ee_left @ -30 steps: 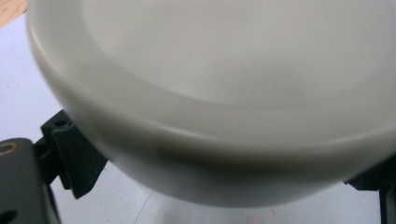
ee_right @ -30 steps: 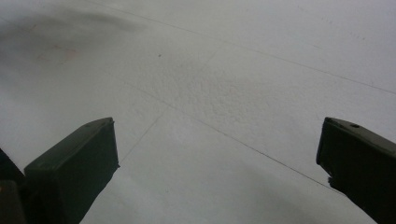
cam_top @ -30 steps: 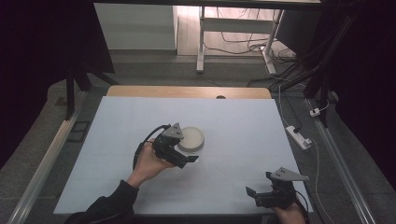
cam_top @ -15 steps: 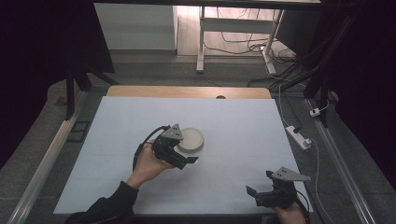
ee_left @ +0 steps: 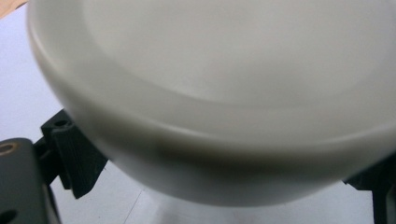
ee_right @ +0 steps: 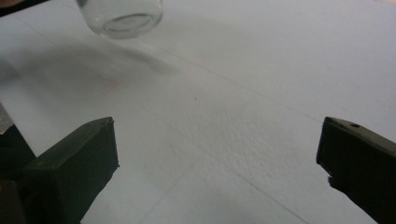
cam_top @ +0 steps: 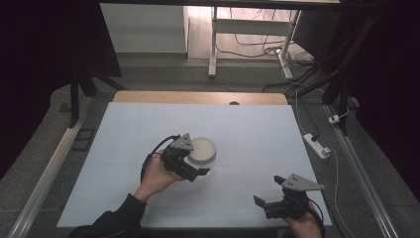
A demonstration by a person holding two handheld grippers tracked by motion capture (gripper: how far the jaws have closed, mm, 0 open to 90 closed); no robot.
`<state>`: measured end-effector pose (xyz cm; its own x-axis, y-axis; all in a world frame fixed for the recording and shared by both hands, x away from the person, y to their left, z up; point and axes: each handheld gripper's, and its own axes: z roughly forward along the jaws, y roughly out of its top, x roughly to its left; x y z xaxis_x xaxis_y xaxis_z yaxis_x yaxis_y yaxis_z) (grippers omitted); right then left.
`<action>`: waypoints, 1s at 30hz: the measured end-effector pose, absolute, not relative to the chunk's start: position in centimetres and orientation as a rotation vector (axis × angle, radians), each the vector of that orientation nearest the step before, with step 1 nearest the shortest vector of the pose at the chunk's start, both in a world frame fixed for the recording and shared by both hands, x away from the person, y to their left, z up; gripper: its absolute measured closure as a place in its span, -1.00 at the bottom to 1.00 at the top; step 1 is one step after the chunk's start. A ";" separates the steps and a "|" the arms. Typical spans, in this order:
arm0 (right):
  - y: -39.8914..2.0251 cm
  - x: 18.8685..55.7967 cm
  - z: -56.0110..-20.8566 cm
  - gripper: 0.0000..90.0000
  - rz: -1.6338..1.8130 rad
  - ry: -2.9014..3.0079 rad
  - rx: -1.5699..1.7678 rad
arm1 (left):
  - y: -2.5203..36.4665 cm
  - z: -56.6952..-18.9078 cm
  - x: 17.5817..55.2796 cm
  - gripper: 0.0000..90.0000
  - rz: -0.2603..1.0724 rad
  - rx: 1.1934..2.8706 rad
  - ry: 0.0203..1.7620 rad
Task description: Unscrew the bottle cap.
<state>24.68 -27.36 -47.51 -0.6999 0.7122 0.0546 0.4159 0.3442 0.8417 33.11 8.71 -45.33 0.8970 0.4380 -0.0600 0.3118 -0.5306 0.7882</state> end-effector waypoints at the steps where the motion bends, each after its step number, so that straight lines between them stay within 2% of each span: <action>1: -27.2 24.7 -47.4 -1.00 1.298 2.293 0.989 | 8.7 -45.3 33.1 -0.83 0.182 2.170 0.536; 16: -24.2 26.0 -45.3 -1.00 1.423 2.352 0.885 | 9.1 -45.5 32.8 -0.83 0.183 2.164 0.529; 30: -20.4 27.5 -43.4 -1.00 1.379 2.415 0.836 | 8.9 -45.6 32.5 -0.83 0.193 2.181 0.511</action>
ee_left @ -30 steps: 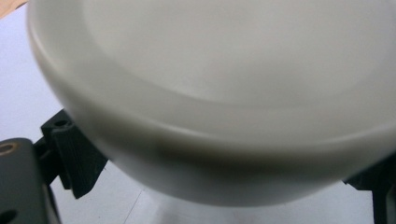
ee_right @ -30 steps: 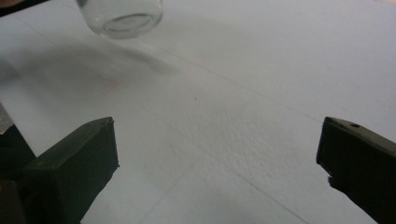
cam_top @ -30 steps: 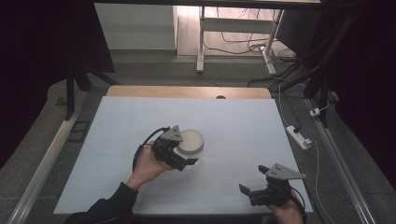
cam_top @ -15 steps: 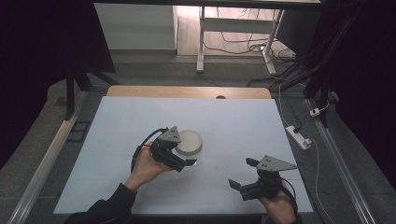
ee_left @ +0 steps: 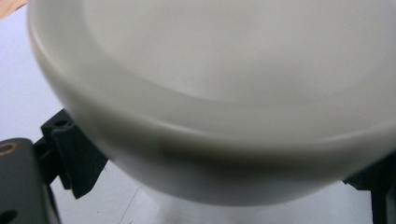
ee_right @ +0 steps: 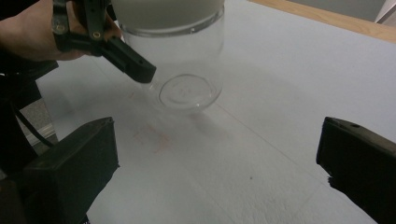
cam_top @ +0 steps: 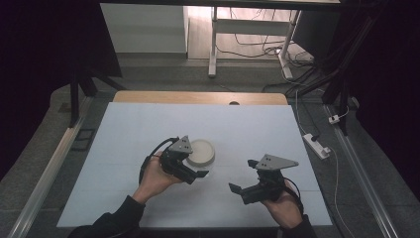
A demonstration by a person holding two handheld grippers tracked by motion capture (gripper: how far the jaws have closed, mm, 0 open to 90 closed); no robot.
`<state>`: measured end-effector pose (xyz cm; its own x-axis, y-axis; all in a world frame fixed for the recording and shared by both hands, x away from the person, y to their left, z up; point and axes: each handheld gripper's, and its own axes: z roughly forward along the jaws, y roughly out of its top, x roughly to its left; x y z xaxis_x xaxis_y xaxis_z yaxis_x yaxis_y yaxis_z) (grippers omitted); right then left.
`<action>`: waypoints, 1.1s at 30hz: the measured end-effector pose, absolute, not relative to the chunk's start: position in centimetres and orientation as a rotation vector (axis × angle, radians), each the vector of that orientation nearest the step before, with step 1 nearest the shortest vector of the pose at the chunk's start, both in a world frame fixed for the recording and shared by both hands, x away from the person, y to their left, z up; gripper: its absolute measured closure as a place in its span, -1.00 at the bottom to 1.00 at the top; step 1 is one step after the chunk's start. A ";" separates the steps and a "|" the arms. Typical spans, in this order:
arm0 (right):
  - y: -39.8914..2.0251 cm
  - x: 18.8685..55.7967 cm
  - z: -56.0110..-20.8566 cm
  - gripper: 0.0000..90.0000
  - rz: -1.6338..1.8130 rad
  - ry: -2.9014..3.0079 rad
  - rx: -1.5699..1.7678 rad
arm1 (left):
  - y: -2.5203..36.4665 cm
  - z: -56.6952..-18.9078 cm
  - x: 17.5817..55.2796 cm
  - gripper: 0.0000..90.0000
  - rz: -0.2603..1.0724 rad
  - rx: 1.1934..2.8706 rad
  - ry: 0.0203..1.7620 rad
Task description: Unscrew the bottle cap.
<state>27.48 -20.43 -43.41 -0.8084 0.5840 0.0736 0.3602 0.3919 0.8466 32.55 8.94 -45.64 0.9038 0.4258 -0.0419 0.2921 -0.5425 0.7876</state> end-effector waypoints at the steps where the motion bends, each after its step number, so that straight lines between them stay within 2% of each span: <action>1: -20.2 27.6 -43.3 -1.00 1.379 2.419 0.834 | 8.9 -45.7 32.5 -0.83 0.192 2.178 0.515; 20: -14.9 29.4 -41.3 -1.00 1.361 2.439 0.720 | 8.5 -45.9 32.2 -0.83 0.191 2.187 0.494; 33: -10.9 31.2 -41.3 -1.00 1.358 2.463 0.720 | 8.1 -46.0 31.9 -0.83 0.202 2.198 0.489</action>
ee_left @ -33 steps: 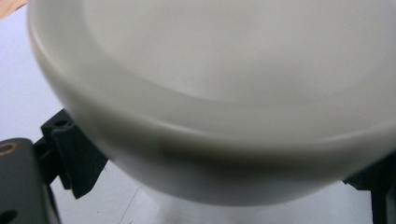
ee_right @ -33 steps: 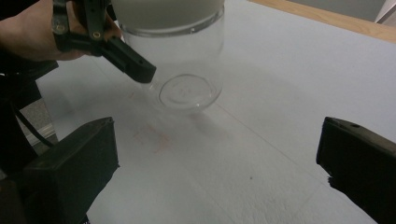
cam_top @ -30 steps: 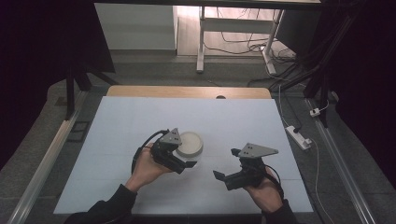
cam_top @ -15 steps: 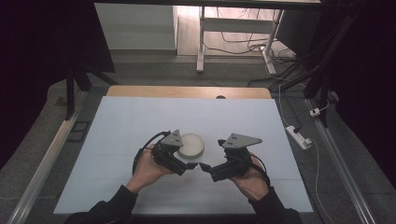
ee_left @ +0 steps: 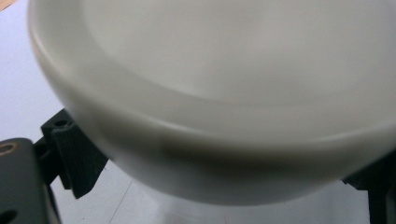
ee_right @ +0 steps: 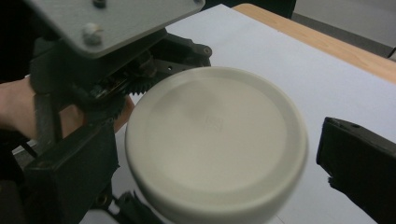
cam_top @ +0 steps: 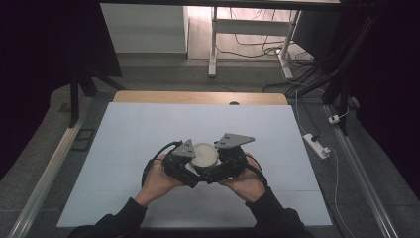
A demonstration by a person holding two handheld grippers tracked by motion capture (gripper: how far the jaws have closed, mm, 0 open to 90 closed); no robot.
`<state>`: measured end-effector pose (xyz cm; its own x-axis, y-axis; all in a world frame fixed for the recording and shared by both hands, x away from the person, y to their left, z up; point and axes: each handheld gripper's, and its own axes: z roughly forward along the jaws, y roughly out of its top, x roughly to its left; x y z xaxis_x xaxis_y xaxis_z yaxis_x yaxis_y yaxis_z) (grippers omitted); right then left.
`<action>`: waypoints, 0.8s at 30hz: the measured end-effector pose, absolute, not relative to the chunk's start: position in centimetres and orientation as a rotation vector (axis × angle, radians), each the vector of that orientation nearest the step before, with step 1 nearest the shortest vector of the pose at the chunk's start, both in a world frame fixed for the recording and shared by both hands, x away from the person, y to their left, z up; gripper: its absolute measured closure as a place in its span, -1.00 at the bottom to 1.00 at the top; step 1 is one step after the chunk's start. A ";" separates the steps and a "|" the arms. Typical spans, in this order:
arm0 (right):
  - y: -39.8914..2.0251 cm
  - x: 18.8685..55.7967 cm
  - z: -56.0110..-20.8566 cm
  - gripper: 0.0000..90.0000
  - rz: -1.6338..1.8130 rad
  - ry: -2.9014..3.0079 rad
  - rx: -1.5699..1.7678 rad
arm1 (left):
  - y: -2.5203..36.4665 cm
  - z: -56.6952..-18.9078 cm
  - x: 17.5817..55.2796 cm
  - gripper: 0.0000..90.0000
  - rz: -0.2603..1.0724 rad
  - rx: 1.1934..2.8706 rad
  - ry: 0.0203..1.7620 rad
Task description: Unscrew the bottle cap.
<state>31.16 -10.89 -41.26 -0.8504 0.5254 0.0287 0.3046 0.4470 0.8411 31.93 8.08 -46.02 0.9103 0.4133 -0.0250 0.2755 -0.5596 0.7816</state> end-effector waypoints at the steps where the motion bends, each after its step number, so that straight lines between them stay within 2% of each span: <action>1: -10.7 31.3 -41.4 -1.00 1.356 2.465 0.725 | 8.1 -46.0 31.9 -0.83 0.204 2.197 0.492; 12: -9.9 31.6 -42.0 -0.85 1.387 2.425 0.752 | 8.1 -45.9 31.9 -0.83 0.216 2.182 0.529; 24: -10.8 32.6 -41.5 -0.85 1.462 2.580 0.535 | 8.7 -45.5 32.2 -0.83 0.120 2.213 0.384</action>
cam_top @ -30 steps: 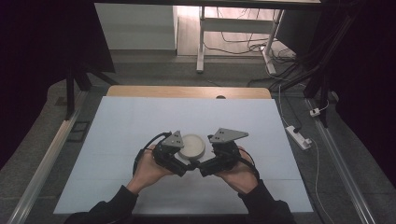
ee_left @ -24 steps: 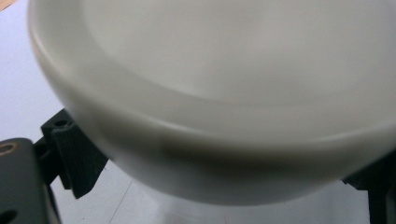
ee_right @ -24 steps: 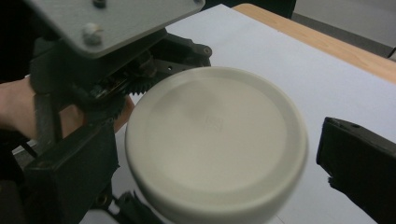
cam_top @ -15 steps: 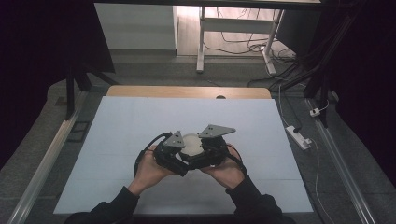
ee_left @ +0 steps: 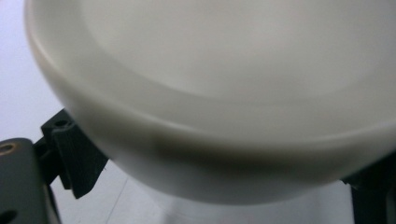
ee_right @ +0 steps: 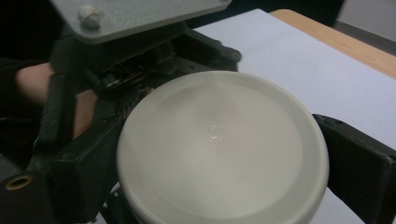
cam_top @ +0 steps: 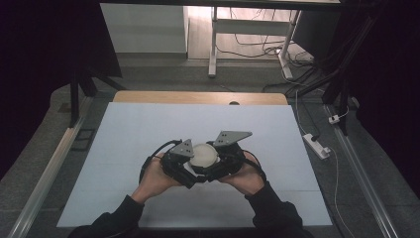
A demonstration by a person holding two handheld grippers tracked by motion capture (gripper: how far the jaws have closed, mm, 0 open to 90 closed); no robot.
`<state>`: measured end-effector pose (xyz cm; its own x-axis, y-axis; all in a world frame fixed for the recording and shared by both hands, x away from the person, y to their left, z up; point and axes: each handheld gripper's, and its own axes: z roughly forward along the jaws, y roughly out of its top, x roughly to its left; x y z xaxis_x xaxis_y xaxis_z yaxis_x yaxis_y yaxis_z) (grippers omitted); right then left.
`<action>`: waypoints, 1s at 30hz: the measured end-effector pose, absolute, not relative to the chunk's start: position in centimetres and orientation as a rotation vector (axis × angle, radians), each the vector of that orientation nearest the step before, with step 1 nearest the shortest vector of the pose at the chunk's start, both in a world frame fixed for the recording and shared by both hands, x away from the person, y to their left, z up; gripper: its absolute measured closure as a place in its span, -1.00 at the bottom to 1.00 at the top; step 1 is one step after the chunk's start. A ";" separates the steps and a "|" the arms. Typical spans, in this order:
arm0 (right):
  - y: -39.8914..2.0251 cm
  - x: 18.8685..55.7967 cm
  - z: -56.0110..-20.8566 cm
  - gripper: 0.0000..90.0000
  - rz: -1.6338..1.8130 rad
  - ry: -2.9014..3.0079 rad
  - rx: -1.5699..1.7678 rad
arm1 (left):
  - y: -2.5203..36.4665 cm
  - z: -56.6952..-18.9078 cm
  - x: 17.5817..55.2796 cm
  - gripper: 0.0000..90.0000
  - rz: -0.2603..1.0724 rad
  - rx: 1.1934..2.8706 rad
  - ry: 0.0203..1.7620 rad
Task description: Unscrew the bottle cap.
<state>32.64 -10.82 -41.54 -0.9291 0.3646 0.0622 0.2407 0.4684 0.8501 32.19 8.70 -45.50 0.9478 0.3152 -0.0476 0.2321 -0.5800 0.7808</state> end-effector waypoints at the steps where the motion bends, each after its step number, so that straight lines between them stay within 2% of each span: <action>1: -10.9 32.7 -41.5 -0.85 1.478 2.596 0.521 | 8.7 -45.5 32.2 -0.83 0.111 2.214 0.371; 9: -11.7 33.4 -41.3 -0.85 1.554 2.712 0.322 | 8.7 -45.2 31.9 -0.83 0.066 2.237 0.256; 14: -11.8 33.3 -41.3 -0.85 1.553 2.737 0.239 | 8.6 -45.2 31.7 -0.83 0.069 2.242 0.243; 18: -11.7 33.1 -41.1 -1.00 1.590 2.695 0.319 | 8.6 -45.0 31.7 -0.83 0.091 2.222 0.286; 30: -10.5 31.5 -40.2 -1.00 1.484 2.442 0.643 | 8.8 -44.5 31.5 -0.83 0.224 2.177 0.510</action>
